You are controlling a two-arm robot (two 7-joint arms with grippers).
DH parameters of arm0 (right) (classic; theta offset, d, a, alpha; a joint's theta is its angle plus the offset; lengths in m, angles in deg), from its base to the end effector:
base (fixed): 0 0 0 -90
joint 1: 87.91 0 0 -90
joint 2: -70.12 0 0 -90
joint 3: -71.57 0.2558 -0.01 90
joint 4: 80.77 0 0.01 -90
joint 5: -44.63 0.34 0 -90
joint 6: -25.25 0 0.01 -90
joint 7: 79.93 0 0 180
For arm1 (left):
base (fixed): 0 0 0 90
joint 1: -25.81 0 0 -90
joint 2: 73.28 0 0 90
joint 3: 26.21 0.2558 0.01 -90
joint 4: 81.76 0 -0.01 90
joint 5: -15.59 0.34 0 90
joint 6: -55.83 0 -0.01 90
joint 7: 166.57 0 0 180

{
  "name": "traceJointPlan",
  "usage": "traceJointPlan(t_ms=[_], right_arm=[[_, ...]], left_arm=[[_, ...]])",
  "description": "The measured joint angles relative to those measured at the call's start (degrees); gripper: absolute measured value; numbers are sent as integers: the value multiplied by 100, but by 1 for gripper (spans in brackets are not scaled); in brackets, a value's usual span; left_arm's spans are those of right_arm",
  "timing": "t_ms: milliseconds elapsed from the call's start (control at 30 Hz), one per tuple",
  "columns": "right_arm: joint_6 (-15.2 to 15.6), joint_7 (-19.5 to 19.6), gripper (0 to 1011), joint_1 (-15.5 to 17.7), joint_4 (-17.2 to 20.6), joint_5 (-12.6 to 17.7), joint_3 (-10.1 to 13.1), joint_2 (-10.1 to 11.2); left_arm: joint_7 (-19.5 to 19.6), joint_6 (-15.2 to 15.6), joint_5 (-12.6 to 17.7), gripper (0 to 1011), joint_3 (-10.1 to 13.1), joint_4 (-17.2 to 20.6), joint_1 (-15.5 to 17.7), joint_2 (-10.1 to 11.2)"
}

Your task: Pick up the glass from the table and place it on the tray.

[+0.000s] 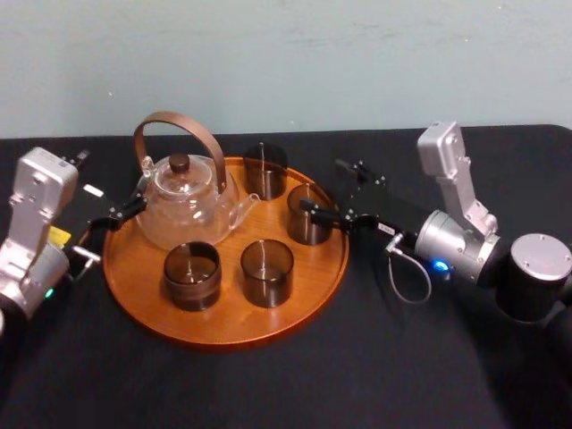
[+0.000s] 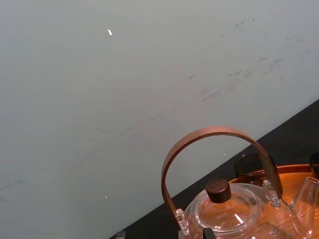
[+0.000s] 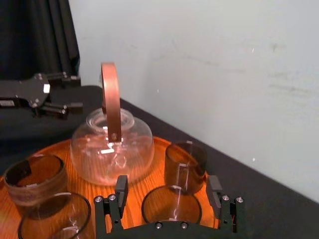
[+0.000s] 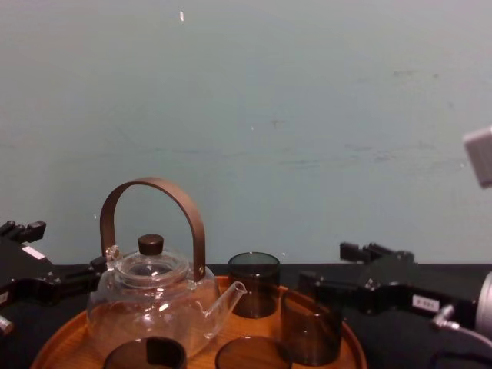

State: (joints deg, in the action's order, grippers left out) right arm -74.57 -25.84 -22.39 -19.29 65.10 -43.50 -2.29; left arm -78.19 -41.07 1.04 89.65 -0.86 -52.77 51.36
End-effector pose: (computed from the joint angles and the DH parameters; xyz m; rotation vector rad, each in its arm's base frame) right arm 0.4451 -0.0039 -0.2919 -0.0847 -0.0353 -0.7114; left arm 0.3819 0.0550 -0.2807 0.3046 -0.2847 1.2480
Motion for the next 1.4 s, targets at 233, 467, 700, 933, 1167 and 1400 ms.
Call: traceJointPlan(t_ms=[233,467,700,933,1167,1400], right_arm=[[-9,30,1002,268,576,165,132,232],[-71,72,1002,704,1240,411,341,541],[-156,223,1002,1207,1738,589,613,856],[-231,306,1002,1602,1960,769,897,1062],[-283,378,1002,1789,1930,857,1104,1131],[-415,561,1002,1857,1804,731,1231,1062]], left_arm=[[0,0,0,1002,0,0,0,0],[0,0,0,1001,0,0,0,0],[0,0,0,1001,0,0,0,0],[0,0,0,1001,0,0,0,0],[0,0,0,1001,0,0,0,0],[0,0,0,1001,0,0,0,0]])
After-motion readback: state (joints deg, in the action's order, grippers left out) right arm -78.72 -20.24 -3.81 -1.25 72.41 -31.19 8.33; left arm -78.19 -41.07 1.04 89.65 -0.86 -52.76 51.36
